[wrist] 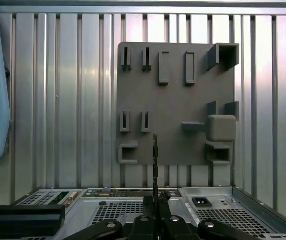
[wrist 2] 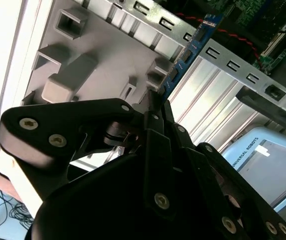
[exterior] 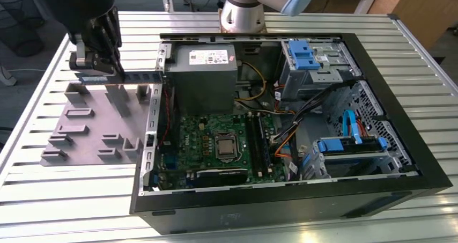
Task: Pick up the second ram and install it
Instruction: 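Pick up the second ram and move it above second insertion slot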
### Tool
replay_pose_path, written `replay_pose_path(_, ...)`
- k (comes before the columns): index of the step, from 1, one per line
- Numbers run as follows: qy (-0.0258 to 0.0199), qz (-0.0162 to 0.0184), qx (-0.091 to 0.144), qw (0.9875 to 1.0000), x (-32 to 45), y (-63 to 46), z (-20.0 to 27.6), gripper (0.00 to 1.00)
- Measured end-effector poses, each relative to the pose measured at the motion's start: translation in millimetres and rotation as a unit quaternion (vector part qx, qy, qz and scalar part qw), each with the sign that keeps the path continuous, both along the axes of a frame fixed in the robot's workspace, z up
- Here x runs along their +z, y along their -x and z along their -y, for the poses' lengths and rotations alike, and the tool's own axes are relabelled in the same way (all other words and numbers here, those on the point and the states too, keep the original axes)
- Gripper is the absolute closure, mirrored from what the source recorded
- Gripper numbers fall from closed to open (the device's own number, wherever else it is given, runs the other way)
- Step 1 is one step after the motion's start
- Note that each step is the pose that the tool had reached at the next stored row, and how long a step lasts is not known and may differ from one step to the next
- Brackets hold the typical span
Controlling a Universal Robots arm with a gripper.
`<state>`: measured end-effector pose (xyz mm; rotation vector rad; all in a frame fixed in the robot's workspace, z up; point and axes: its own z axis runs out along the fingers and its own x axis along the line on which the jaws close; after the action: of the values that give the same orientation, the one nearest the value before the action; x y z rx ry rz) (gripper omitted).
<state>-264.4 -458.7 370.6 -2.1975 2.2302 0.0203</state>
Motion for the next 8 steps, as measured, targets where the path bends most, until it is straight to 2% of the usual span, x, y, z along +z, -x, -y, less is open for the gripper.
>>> replay_pose_path(8,0.0,0.0,0.0,1.0,0.0,-10.6,0.0,0.86)
